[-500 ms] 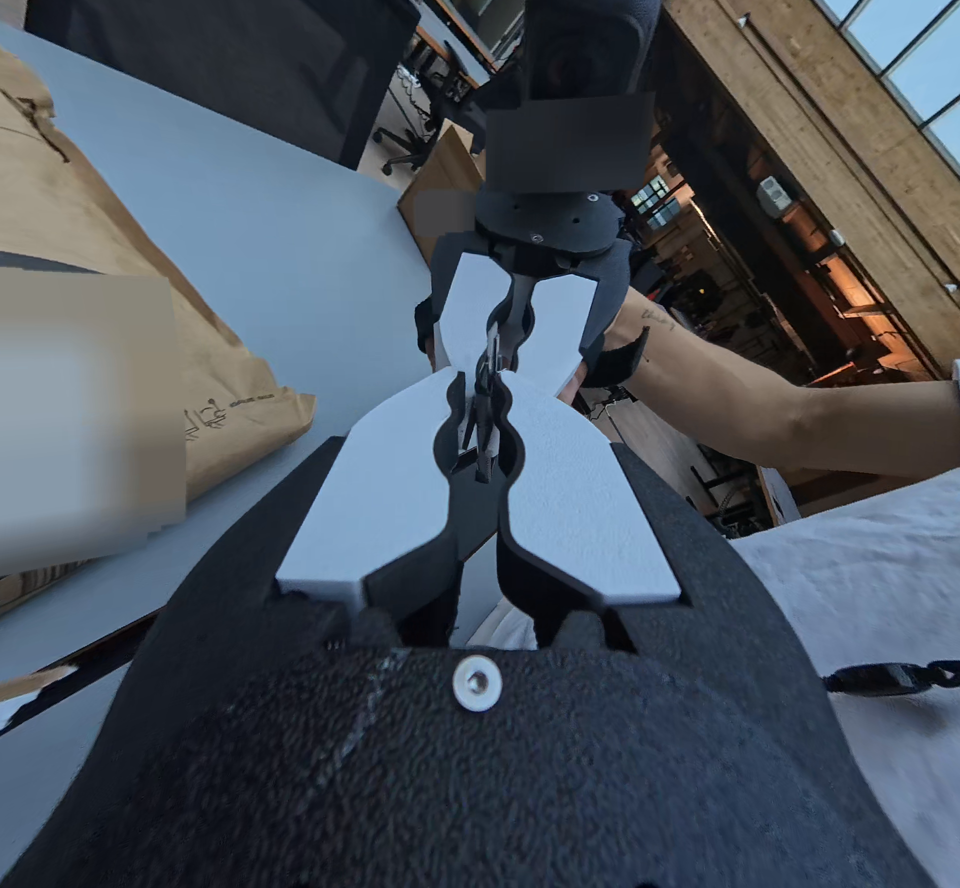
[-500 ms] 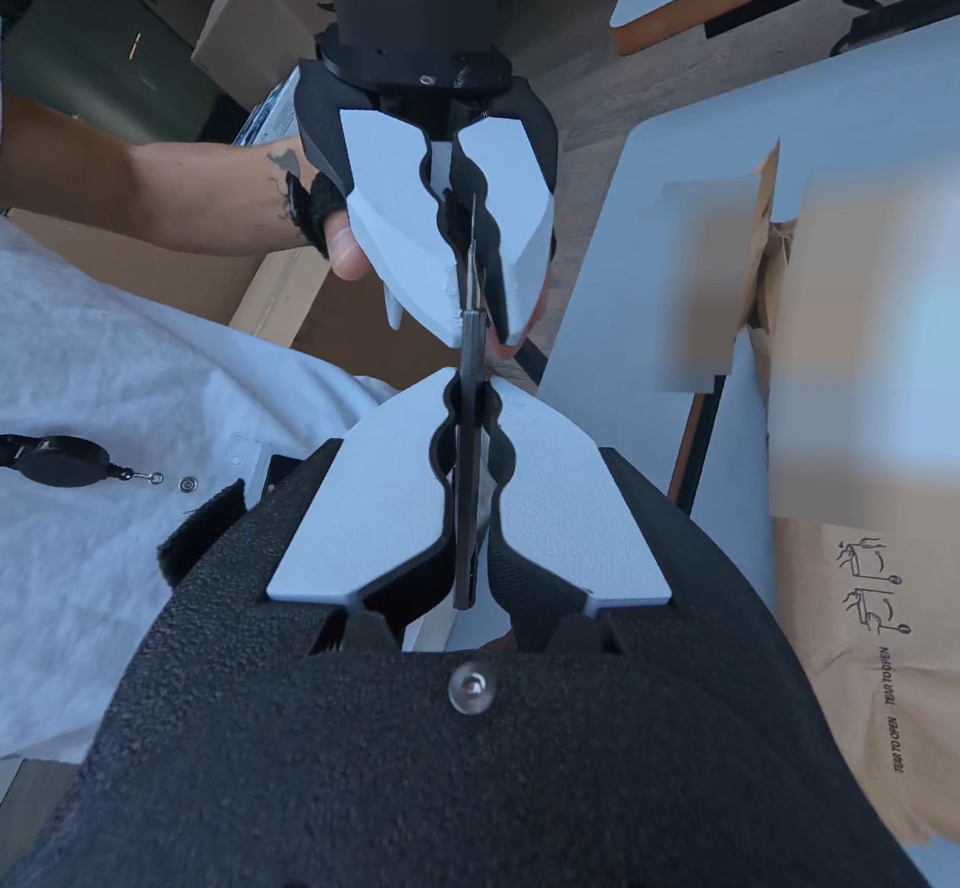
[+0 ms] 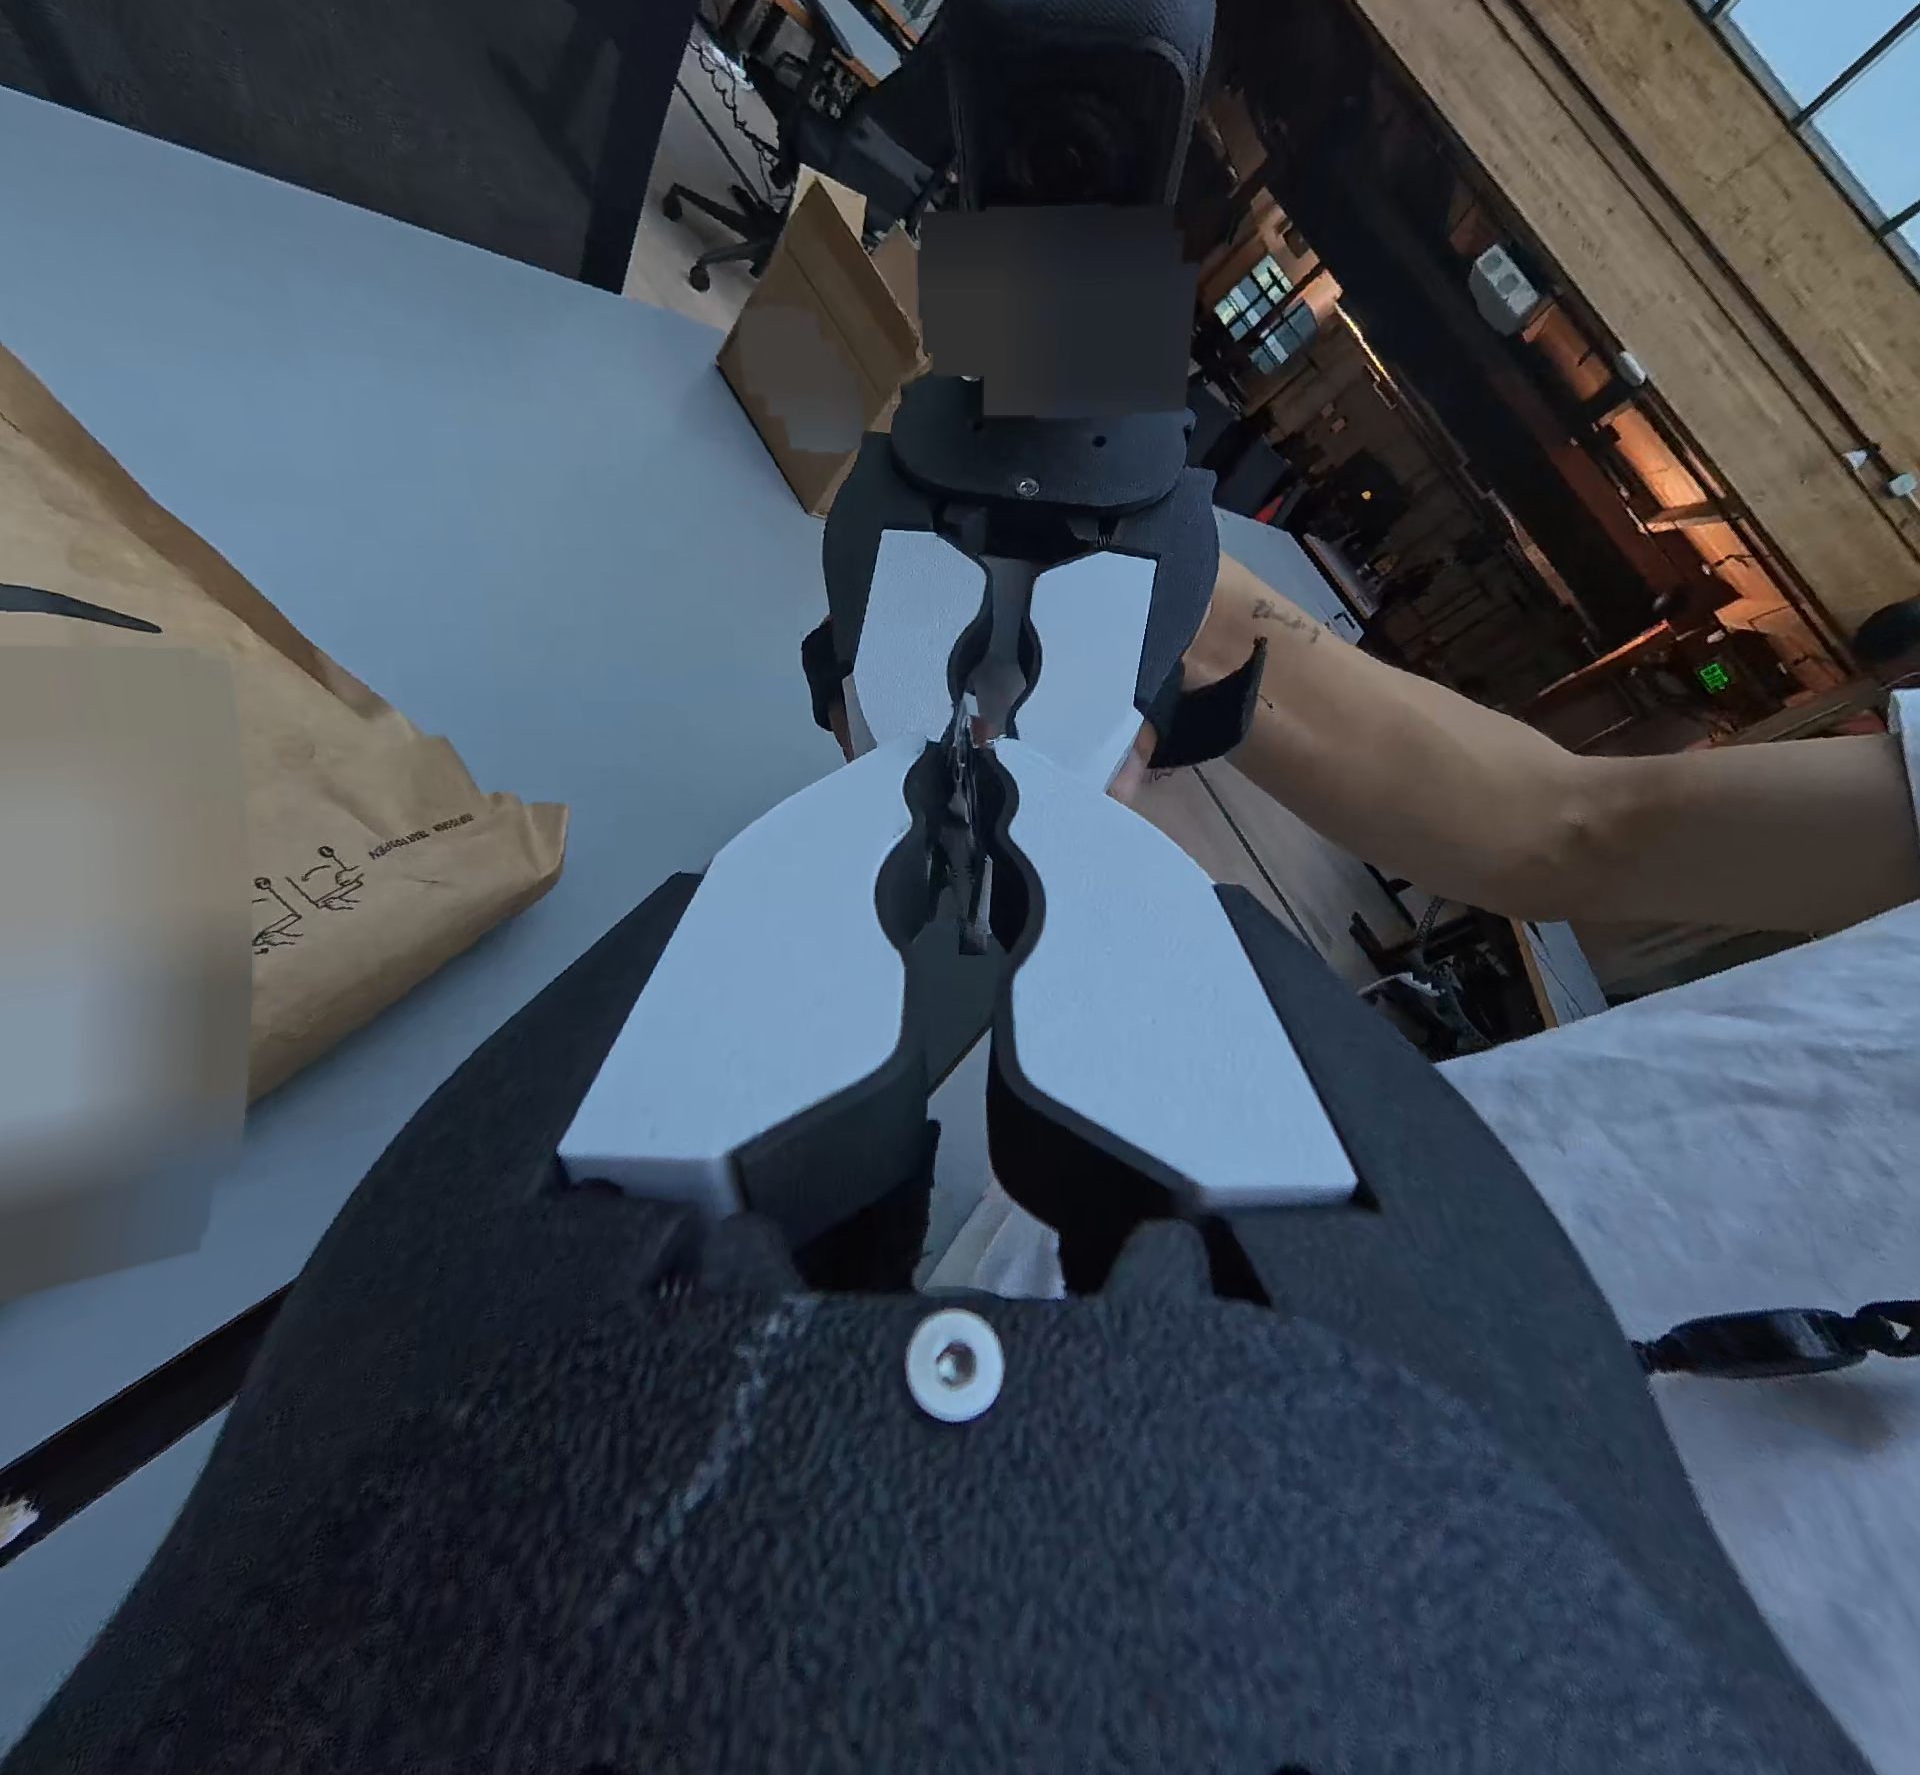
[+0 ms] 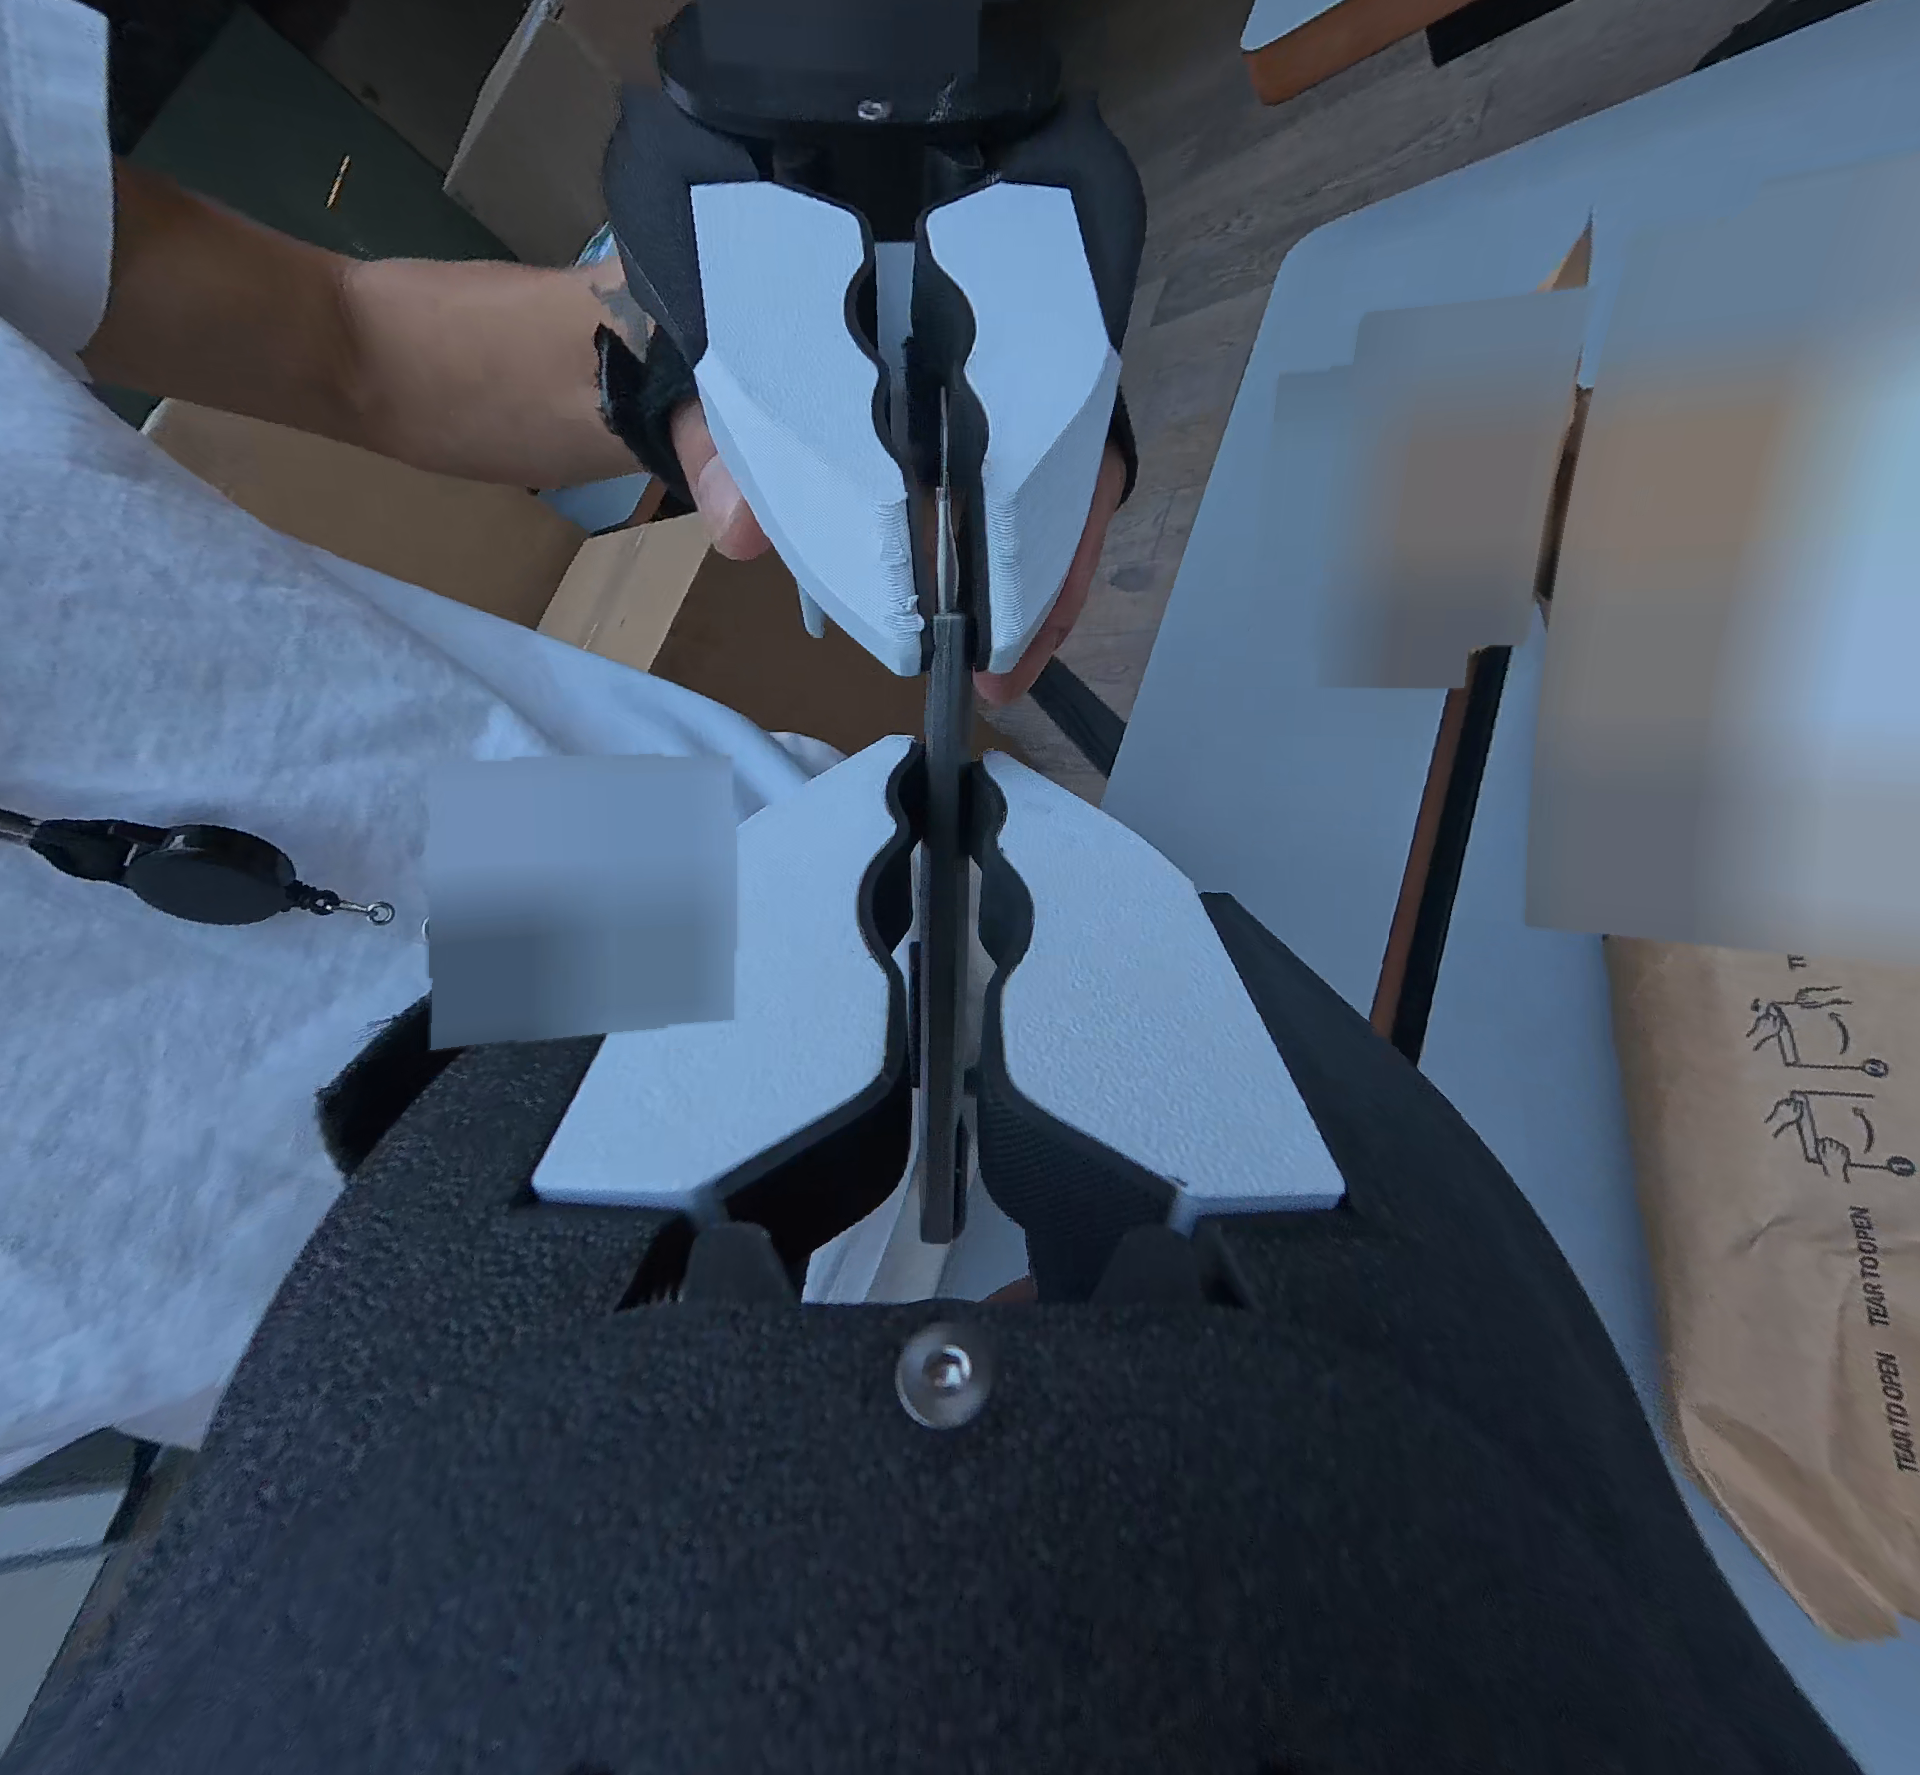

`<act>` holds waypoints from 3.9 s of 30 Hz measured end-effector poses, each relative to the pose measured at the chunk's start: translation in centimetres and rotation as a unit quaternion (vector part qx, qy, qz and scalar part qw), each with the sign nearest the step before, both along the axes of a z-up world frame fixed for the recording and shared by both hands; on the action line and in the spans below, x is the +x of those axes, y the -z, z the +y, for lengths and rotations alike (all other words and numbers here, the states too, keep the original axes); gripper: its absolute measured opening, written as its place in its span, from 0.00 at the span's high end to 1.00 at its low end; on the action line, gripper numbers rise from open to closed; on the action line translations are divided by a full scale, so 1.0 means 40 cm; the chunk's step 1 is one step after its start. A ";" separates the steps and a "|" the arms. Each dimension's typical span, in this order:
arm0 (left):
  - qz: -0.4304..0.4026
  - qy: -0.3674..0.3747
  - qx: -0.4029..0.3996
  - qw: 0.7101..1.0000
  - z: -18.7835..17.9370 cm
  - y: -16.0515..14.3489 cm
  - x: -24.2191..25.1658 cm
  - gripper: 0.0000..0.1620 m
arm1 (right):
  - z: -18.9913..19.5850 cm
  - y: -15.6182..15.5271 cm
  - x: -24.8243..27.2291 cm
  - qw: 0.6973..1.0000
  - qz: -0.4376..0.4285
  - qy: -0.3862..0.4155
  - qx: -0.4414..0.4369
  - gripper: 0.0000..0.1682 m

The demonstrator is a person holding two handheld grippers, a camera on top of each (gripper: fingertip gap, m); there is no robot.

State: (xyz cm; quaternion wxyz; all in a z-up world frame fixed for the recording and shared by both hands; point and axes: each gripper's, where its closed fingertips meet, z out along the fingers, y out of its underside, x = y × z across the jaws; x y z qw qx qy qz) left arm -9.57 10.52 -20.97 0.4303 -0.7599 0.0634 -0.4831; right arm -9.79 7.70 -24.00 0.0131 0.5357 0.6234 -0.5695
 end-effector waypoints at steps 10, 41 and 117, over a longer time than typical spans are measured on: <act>-0.152 -0.232 0.049 0.959 0.119 -0.079 -0.131 0.97 | 0.258 -0.096 0.143 0.851 0.178 0.466 -0.164 0.70; -0.103 -0.317 0.035 0.942 -0.072 0.013 -0.143 0.71 | 0.166 -0.163 -0.034 0.871 0.218 0.420 -0.127 0.97; 0.347 -0.294 0.019 0.890 0.013 0.047 -0.454 0.74 | 0.155 0.112 -0.151 0.909 -0.016 0.307 0.282 0.97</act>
